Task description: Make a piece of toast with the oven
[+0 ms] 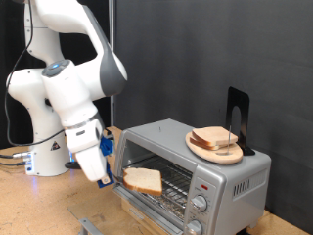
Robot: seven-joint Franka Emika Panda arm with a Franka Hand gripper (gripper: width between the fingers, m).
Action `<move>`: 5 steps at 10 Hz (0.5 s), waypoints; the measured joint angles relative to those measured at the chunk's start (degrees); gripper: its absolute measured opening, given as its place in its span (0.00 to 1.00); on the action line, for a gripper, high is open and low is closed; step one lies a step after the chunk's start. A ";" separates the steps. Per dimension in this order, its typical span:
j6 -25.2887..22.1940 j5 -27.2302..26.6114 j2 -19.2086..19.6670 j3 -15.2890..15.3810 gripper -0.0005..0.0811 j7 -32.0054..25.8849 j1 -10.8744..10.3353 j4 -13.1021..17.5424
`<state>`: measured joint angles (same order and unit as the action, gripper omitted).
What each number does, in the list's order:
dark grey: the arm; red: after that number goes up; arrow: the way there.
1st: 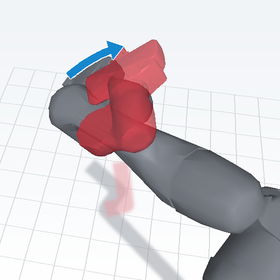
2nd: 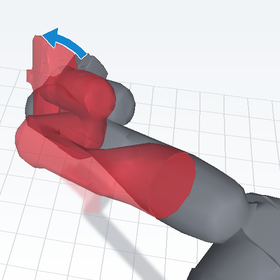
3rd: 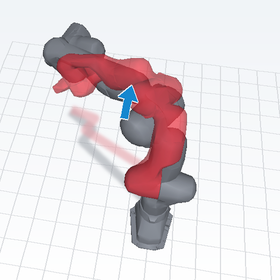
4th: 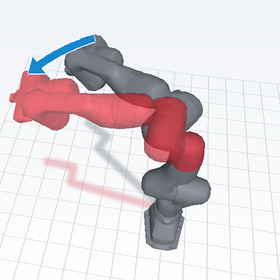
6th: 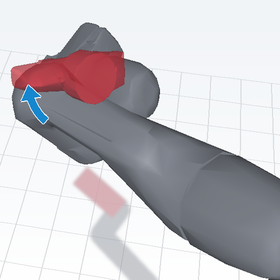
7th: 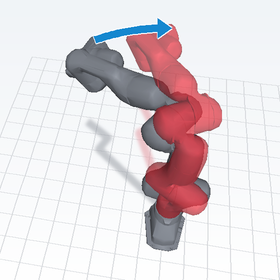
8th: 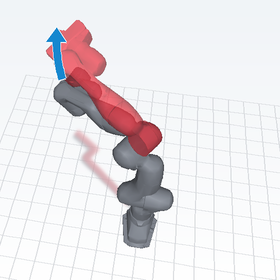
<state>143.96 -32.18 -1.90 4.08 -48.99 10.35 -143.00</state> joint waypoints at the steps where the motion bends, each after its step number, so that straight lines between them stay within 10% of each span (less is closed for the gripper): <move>1: 2.20 2.75 0.03 1.05 0.59 0.92 -0.39 -0.46; 5: 5.41 9.41 -0.22 4.48 0.59 7.79 -1.24 -1.61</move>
<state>149.37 -22.77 -2.12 8.56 -41.20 9.12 -144.61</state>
